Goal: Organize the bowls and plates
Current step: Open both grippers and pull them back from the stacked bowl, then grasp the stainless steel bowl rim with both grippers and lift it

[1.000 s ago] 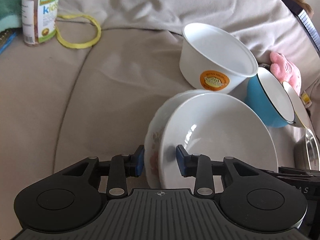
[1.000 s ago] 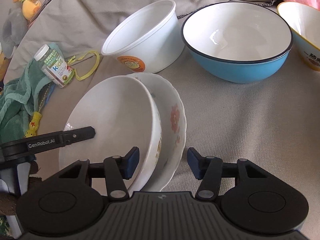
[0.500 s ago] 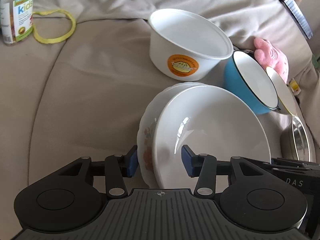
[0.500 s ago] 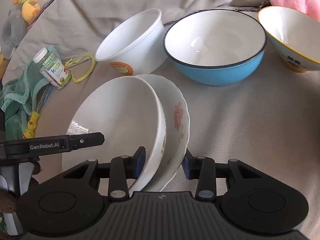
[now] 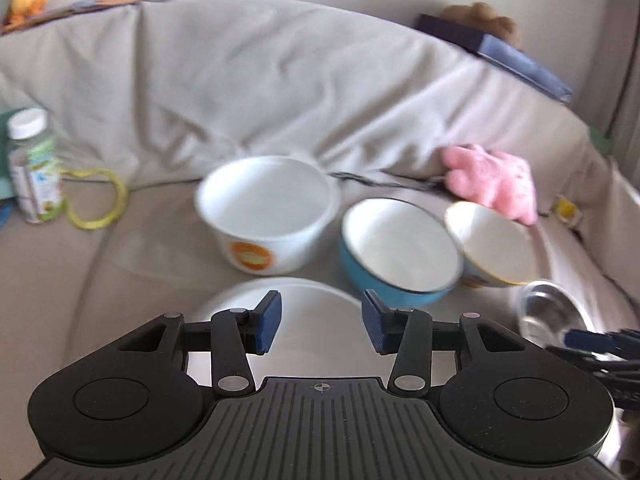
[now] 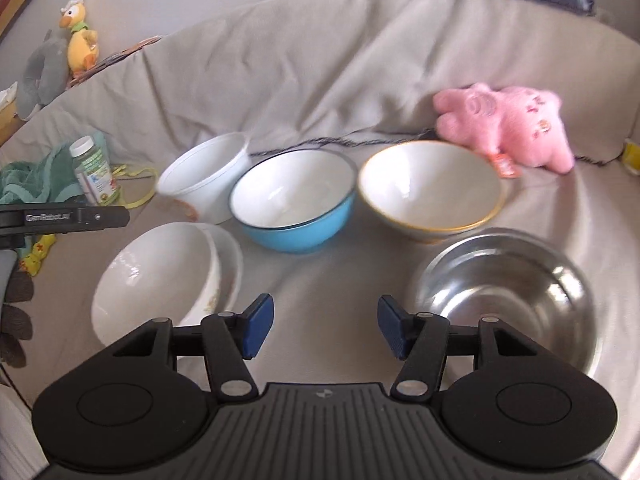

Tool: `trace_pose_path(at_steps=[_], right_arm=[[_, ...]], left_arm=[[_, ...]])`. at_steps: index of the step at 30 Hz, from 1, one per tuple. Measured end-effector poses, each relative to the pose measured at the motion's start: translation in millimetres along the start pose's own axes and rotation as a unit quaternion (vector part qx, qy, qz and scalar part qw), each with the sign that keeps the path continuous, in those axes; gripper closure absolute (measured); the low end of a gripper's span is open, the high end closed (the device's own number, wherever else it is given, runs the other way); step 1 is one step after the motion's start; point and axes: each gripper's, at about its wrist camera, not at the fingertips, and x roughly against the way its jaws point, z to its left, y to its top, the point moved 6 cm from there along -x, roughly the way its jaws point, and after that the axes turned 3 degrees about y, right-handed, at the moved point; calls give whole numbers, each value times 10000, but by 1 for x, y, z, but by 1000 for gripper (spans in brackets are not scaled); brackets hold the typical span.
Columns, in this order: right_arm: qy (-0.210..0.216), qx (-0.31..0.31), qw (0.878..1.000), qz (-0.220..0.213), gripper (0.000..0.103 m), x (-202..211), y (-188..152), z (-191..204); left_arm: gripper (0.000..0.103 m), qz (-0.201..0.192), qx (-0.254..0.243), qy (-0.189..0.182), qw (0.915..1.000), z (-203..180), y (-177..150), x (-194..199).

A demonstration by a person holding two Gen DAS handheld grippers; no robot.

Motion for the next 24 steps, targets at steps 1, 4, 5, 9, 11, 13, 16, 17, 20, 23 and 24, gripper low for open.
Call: trace_pose_path(at_steps=[1, 4, 5, 9, 11, 13, 16, 17, 20, 23, 24], right_arm=[[-194, 6, 9998, -99, 45, 6, 1, -14], [-965, 48, 9944, -418, 43, 22, 0, -64], [-1231, -3, 9911, -511, 43, 27, -2, -83], [-1828, -461, 9793, -732, 39, 40, -12, -150], [-1894, -777, 9758, -767, 38, 41, -19, -178], [-1818, -1136, 9740, -735, 38, 38, -30, -203], [-1480, -1604, 9739, -629, 38, 26, -44, -223], [-1327, -1771, 9734, -588, 38, 20, -49, -227], [-836, -2100, 9723, -587, 38, 8, -55, -228], [-752, -2128, 9727, -534, 39, -4, -57, -225], [-732, -2087, 9739, -507, 40, -7, -57, -222]], left_arm=[[55, 134, -26, -314, 9994, -22, -1, -4], [55, 484, -210, -903, 9945, -82, -9, -22], [55, 601, -282, -986, 9929, -102, -13, -29], [55, 936, -434, -1004, 9896, -159, -29, -65], [55, 1062, -433, -993, 9884, -176, -33, -78], [55, 1227, -419, -999, 9865, -189, -40, -91], [55, 1400, -563, -772, 9855, -204, -49, -110], [55, 1438, -629, -681, 9853, -207, -52, -114], [55, 1625, -793, -468, 9824, -214, -62, -126], [55, 1798, -835, -515, 9788, -219, -72, -134], [55, 1828, -829, -544, 9781, -221, -74, -136]])
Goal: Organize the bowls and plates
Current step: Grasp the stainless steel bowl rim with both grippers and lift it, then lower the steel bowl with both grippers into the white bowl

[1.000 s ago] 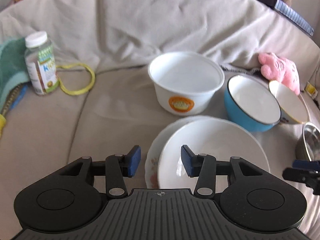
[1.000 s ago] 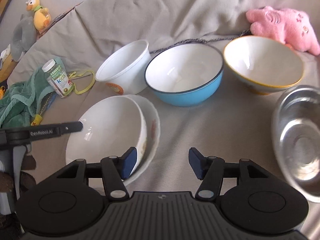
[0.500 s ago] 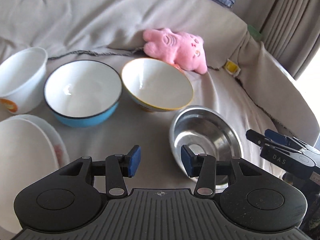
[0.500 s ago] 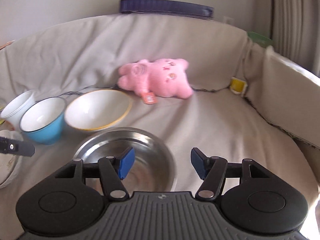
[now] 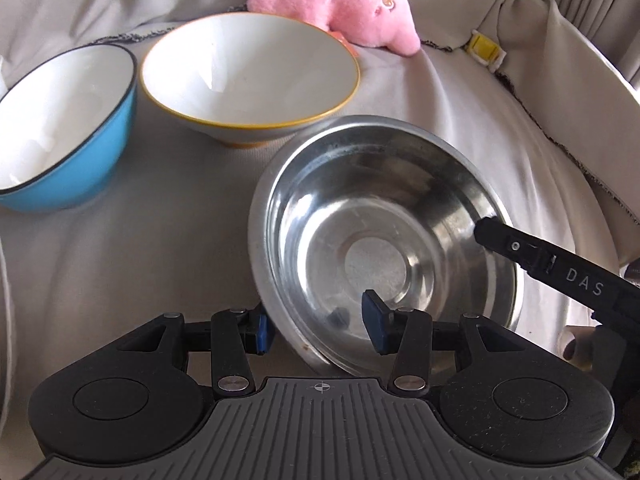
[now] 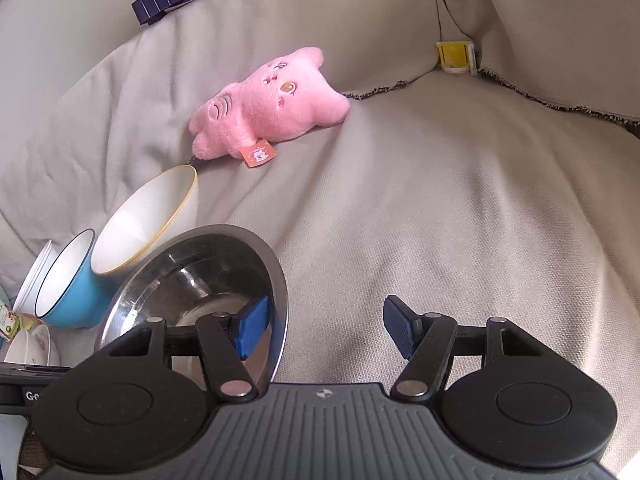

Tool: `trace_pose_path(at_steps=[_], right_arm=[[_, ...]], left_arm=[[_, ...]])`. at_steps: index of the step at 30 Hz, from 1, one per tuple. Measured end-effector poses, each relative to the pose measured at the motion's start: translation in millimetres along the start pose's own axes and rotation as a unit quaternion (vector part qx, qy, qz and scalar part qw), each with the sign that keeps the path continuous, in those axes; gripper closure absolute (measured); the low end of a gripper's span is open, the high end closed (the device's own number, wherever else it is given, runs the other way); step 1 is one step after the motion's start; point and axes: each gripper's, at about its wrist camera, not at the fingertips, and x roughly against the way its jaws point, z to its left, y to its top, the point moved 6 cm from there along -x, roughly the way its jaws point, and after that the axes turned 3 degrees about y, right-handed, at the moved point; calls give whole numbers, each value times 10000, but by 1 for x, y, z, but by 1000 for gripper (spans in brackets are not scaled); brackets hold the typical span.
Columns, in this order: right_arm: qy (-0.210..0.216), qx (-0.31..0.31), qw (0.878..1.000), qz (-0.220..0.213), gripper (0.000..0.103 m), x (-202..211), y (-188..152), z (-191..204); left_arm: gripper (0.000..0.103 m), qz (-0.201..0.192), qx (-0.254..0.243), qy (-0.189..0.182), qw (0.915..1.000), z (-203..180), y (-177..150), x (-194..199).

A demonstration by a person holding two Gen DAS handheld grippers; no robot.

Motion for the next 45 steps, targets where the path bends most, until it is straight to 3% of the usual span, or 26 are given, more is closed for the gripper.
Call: trace_pose_path(at_steps=[2, 4, 6, 9, 19, 29, 38, 41, 45], right_arm=[[84, 55, 9999, 100, 48, -5, -4, 5], [189, 174, 9993, 261, 69, -11, -10, 13], [310, 258, 9984, 385, 77, -14, -15, 20], [395, 295, 9980, 400, 78, -8, -23, 29], [510, 685, 9957, 349, 78, 34, -52, 82], [1084, 1307, 9850, 317, 78, 73, -59, 182], [1381, 1756, 9739, 402, 78, 58, -71, 274], [1389, 1822, 9722, 477, 77, 44, -75, 293], [1574, 1649, 9702, 815, 77, 21, -74, 303]], left_arm=[[55, 27, 1, -17, 10000, -3, -1, -4], [56, 5, -27, 12, 10000, -5, -1, -5], [59, -4, -61, 30, 10000, -5, -2, -3], [67, 69, -154, -21, 9999, -4, -8, 1], [69, 112, -217, -90, 9997, 30, -53, 50], [68, -472, 331, -187, 9982, 107, -91, 136], [69, -817, 942, -8, 9922, 189, -106, 162], [67, -939, 1267, -162, 9874, 207, -104, 163], [69, -982, 1381, 76, 9855, 230, -98, 160]])
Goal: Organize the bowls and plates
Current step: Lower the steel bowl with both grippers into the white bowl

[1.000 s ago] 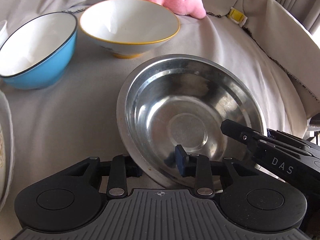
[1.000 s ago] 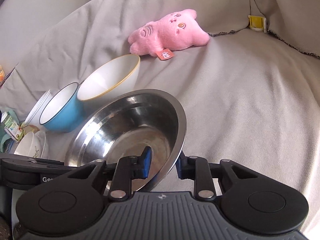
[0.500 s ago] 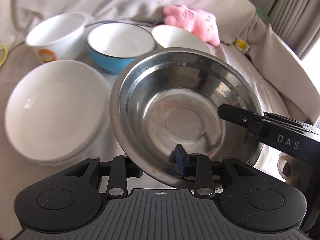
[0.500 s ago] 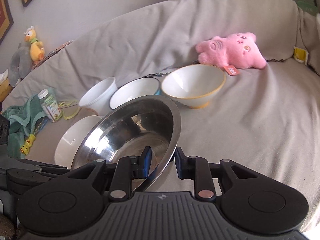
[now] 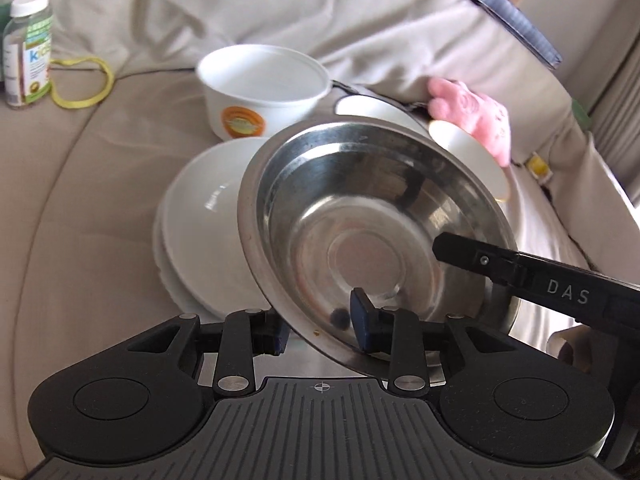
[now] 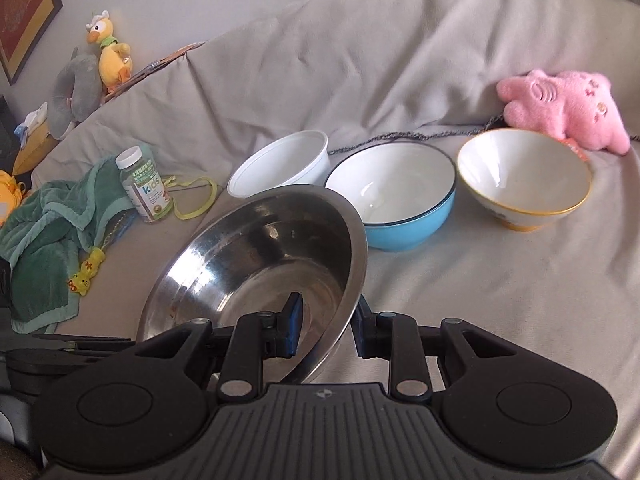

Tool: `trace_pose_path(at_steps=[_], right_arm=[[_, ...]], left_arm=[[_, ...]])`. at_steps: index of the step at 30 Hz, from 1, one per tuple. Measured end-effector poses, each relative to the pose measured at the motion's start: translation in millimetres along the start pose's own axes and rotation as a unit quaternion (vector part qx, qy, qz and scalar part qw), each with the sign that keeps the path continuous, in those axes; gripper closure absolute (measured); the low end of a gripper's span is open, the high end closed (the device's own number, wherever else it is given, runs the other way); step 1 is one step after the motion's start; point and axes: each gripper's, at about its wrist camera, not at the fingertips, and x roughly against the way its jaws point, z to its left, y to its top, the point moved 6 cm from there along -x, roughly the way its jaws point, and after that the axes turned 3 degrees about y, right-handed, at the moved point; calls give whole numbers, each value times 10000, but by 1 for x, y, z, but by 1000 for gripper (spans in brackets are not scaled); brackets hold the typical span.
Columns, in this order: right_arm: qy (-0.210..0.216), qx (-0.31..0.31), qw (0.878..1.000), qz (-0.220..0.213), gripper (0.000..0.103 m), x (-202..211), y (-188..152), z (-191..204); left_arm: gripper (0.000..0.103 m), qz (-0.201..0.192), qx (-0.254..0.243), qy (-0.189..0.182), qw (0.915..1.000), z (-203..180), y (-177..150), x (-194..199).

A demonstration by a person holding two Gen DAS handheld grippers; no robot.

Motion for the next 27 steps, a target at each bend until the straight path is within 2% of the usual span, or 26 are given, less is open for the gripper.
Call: trace_pose_path(at_steps=[10, 14, 18, 27], right_arm=[[90, 145, 9983, 561, 77, -60, 12, 29], [87, 195, 9972, 712, 75, -76, 11, 35], [220, 76, 9968, 761, 75, -75, 9, 31], [523, -160, 9960, 709, 73, -55, 6, 22]], left_arm=[[70, -140, 512, 205, 9984, 56, 19, -15], [66, -156, 667, 140, 9976, 67, 20, -13], [64, -135, 664, 60, 9977, 67, 20, -10], [66, -152, 570, 220, 9980, 63, 18, 0]])
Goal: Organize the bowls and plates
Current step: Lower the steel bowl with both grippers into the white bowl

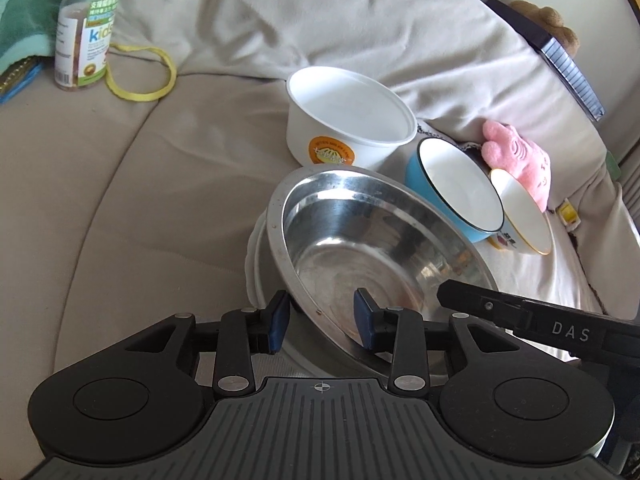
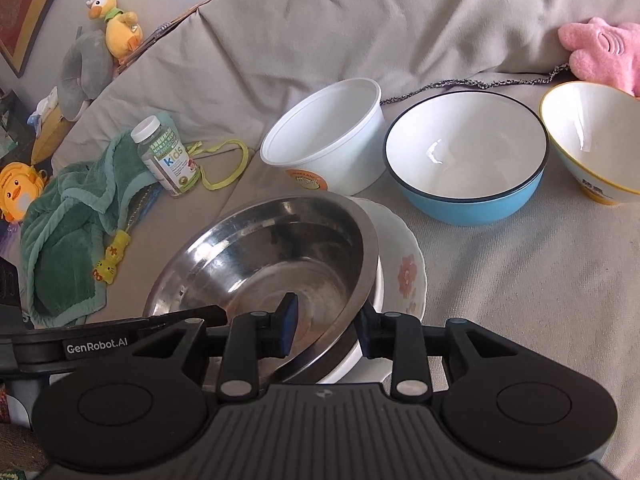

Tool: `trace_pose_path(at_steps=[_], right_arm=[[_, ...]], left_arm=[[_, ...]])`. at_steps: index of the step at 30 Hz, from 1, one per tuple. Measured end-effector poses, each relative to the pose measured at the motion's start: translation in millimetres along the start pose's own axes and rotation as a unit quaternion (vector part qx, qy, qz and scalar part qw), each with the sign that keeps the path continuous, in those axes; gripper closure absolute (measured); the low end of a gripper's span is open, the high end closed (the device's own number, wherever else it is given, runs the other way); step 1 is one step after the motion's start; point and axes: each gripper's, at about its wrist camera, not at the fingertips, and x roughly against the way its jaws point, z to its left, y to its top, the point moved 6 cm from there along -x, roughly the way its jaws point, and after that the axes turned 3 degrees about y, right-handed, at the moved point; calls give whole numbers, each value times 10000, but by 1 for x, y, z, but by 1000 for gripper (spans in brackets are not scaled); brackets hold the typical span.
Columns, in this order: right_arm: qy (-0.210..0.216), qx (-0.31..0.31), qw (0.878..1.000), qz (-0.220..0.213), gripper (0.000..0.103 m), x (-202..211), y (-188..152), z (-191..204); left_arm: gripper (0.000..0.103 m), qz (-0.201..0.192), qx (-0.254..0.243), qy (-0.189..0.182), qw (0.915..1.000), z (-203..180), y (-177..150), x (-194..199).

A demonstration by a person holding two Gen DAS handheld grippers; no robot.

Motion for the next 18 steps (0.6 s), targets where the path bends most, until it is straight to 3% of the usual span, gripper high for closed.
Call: trace_pose_path(at_steps=[7, 10, 12, 16, 18], right_arm=[[-702, 480, 9964, -9, 72, 7, -8, 10], [-919, 661, 9936, 44, 72, -1, -7, 10], [-1108, 799, 9906, 7, 73, -5, -8, 9], [-1025, 627, 9927, 67, 73, -6, -8, 2], [-933, 558, 9941, 32, 73, -2, -9, -1]], left_arm=[[65, -21, -306, 298, 9991, -7, -3, 5], [76, -60, -410, 438, 9982, -4, 0, 1], [77, -132, -382, 475, 9981, 0, 3, -2], [77, -72, -256, 522, 9983, 2, 7, -2], [71, -40, -363, 549, 9978, -6, 5, 2]])
